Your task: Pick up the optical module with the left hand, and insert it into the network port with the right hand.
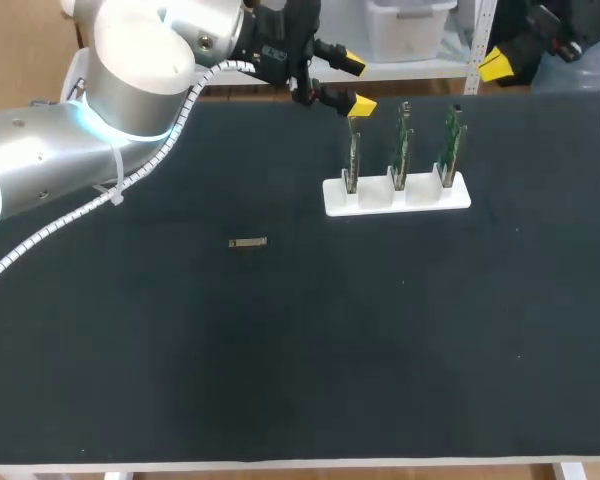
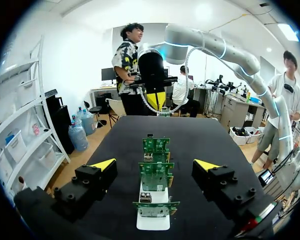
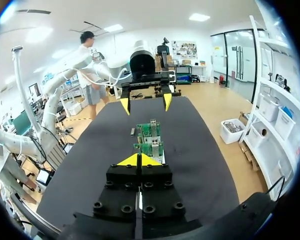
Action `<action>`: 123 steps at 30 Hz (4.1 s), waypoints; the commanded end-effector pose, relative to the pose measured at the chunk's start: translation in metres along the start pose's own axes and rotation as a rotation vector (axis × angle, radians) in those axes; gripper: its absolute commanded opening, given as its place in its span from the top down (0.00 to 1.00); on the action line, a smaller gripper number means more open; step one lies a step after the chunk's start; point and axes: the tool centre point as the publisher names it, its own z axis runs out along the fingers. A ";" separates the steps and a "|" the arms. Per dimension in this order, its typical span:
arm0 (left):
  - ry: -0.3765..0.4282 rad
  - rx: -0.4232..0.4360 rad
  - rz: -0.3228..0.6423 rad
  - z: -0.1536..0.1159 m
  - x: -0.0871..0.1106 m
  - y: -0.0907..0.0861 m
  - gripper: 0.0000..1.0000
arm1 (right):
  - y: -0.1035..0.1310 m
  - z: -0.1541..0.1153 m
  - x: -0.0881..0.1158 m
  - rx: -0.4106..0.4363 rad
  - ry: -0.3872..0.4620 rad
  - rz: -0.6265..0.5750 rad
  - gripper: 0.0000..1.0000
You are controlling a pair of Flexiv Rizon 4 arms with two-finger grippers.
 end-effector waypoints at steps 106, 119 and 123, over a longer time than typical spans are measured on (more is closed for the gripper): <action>0.759 0.030 0.002 -0.153 0.084 -0.110 0.00 | -0.002 -0.011 0.021 -0.607 0.072 0.029 0.00; 0.840 0.057 -0.042 -0.154 0.103 -0.136 0.00 | -0.002 -0.011 0.021 -0.607 0.072 0.029 0.00; 0.881 0.050 -0.063 -0.146 0.113 -0.140 0.00 | -0.002 -0.011 0.021 -0.607 0.072 0.029 0.00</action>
